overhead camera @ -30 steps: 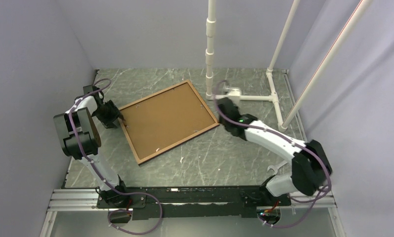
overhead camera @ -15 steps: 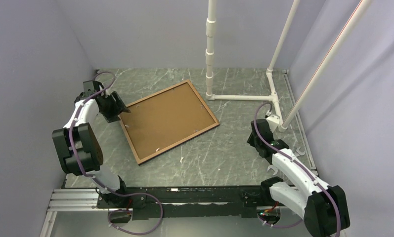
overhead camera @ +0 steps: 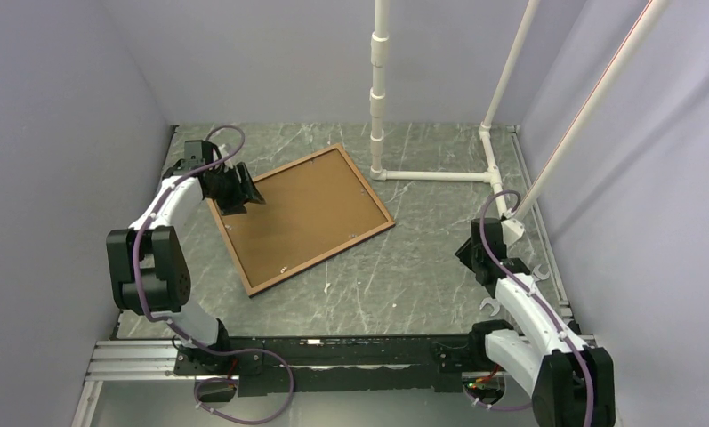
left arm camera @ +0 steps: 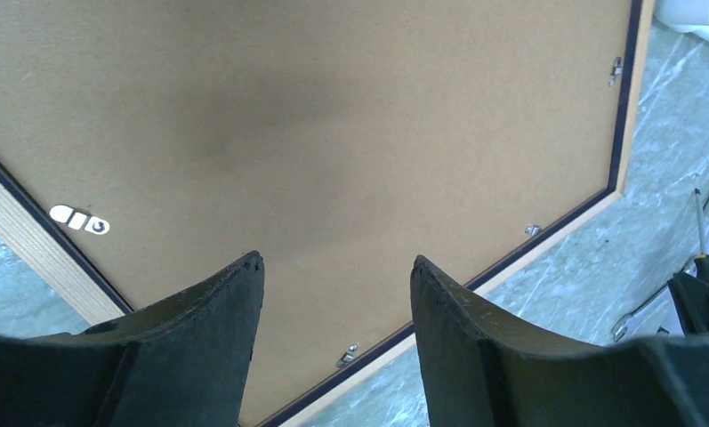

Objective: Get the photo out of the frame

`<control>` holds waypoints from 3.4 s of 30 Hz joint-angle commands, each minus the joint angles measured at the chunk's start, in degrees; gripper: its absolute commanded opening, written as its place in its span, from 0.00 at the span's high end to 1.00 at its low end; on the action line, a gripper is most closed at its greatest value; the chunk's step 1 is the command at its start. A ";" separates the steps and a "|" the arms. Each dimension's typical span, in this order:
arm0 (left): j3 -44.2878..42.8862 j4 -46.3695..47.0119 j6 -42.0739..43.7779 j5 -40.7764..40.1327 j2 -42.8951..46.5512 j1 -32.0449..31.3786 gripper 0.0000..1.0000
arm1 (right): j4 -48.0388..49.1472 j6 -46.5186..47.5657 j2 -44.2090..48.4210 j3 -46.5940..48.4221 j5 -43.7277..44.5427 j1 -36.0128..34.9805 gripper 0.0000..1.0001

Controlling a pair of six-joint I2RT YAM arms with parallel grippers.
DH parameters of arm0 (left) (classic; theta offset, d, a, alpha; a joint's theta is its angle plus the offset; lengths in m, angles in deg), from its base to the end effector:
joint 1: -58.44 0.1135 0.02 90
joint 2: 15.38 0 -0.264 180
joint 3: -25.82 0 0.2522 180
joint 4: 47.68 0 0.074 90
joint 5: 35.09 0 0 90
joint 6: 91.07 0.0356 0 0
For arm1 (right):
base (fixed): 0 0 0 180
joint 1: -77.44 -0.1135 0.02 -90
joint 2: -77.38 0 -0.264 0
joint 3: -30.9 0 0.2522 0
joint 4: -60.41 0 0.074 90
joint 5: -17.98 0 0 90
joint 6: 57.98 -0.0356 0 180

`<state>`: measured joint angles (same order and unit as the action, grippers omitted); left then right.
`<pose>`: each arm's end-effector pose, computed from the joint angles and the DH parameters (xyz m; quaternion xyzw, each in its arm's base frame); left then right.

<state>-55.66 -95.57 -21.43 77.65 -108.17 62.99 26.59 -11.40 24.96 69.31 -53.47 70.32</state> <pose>0.3349 0.0128 0.2360 -0.1527 0.9342 -0.2241 0.2317 0.1761 0.0106 0.1818 0.3419 0.8570 0.0156 0.3853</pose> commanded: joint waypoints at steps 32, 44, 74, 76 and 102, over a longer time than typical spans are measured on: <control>1.33 1.98 1.19 4.79 6.38 -1.58 0.36 | -11.94 -8.90 -9.18 3.47 -1.57 2.82 0.43; 1.27 1.97 1.28 4.51 6.14 -1.59 0.35 | -16.67 -4.52 -9.28 16.24 12.14 -16.43 0.31; 1.44 2.46 1.27 5.30 4.88 -1.59 0.34 | -0.55 7.87 -9.24 8.23 -8.70 -1.78 0.00; 1.40 2.48 1.24 5.61 4.97 -1.61 0.34 | -0.10 9.89 -9.84 9.64 -8.49 -4.48 0.00; 1.34 1.57 24.28 -21.60 -0.66 -45.56 0.38 | 9.42 14.82 4.35 6.76 -8.45 -17.01 0.07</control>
<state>-53.63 -92.38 -0.58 66.13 -105.83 19.63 34.90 1.65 26.55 77.13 -64.53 52.99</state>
